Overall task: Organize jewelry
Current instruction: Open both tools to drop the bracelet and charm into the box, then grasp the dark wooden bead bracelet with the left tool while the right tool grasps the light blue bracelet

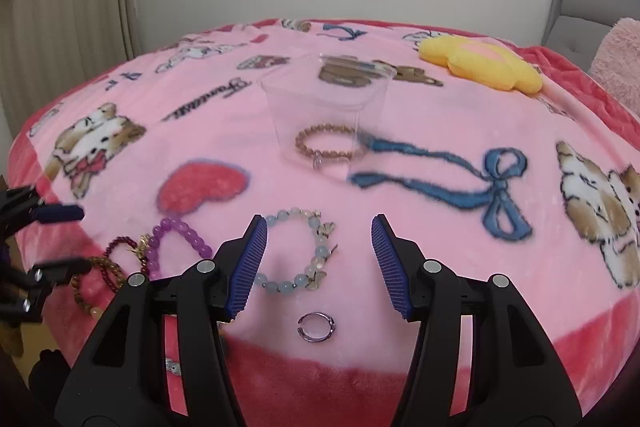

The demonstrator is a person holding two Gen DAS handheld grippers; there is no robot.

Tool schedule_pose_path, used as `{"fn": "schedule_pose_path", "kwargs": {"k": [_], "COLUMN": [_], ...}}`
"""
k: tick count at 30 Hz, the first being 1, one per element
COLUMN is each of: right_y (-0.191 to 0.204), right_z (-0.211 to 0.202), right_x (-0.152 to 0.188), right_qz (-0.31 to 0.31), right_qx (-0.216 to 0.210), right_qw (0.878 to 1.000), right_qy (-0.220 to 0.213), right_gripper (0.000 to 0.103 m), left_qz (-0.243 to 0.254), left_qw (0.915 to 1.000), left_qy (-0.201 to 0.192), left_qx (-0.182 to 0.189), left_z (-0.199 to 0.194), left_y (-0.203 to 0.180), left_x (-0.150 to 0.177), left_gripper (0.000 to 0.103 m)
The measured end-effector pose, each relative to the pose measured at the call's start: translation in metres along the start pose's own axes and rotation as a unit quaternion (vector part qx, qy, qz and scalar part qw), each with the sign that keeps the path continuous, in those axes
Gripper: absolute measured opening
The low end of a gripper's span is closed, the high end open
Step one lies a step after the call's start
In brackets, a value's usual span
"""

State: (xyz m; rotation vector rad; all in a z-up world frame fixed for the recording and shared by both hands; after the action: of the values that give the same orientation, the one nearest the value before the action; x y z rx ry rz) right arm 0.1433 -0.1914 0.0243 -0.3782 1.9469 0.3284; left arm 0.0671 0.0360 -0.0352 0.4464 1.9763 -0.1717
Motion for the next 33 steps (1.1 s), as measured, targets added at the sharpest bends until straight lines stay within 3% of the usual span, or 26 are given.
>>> {"fn": "schedule_pose_path", "kwargs": {"k": [9, 11, 15, 17, 21, 25, 33], "right_y": [0.009, 0.01, 0.009, 0.008, 0.007, 0.007, 0.007], "right_z": [0.018, 0.022, 0.026, 0.027, 0.03, 0.029, 0.023], "right_x": [0.011, 0.014, 0.015, 0.015, 0.015, 0.015, 0.012], "right_qz": [-0.009, -0.006, -0.002, 0.002, 0.013, 0.013, 0.028], "right_qx": [0.022, 0.021, 0.025, 0.025, 0.024, 0.025, 0.016], "right_qw": [0.999, 0.999, 0.999, 0.999, 0.999, 0.999, 0.999], "right_qy": [0.026, 0.032, 0.039, 0.041, 0.046, 0.044, 0.036], "right_gripper": [0.051, 0.039, 0.034, 0.026, 0.017, 0.011, 0.009], "left_qz": [-0.041, -0.044, -0.049, -0.052, -0.049, -0.043, -0.05], "left_qw": [0.9989, 0.9987, 0.9984, 0.9983, 0.9985, 0.9988, 0.9986], "left_qy": [0.014, 0.017, 0.016, 0.017, 0.015, 0.013, -0.002], "left_qx": [-0.017, -0.019, -0.024, -0.022, -0.018, -0.019, -0.013], "left_z": [-0.006, -0.004, -0.004, -0.004, -0.004, -0.004, -0.011], "left_y": [0.005, 0.005, 0.007, 0.007, 0.004, 0.0, 0.0], "left_x": [0.022, 0.026, 0.028, 0.029, 0.029, 0.029, 0.021], "left_gripper": [0.054, 0.049, 0.041, 0.035, 0.017, 0.009, 0.009]}}
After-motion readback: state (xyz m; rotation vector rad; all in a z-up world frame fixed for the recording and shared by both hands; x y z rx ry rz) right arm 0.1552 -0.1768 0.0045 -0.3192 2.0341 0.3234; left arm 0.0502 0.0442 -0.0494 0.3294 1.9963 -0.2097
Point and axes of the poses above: each gripper's, at about its wrist camera, not at the fingertips, and z roughly the way its jaws point, y to its left, x to its underside, the point moved 2 cm from there along z, roughly the way its jaws point, and after that the axes turned 15 degrees about -y, right-handed, at the moved point
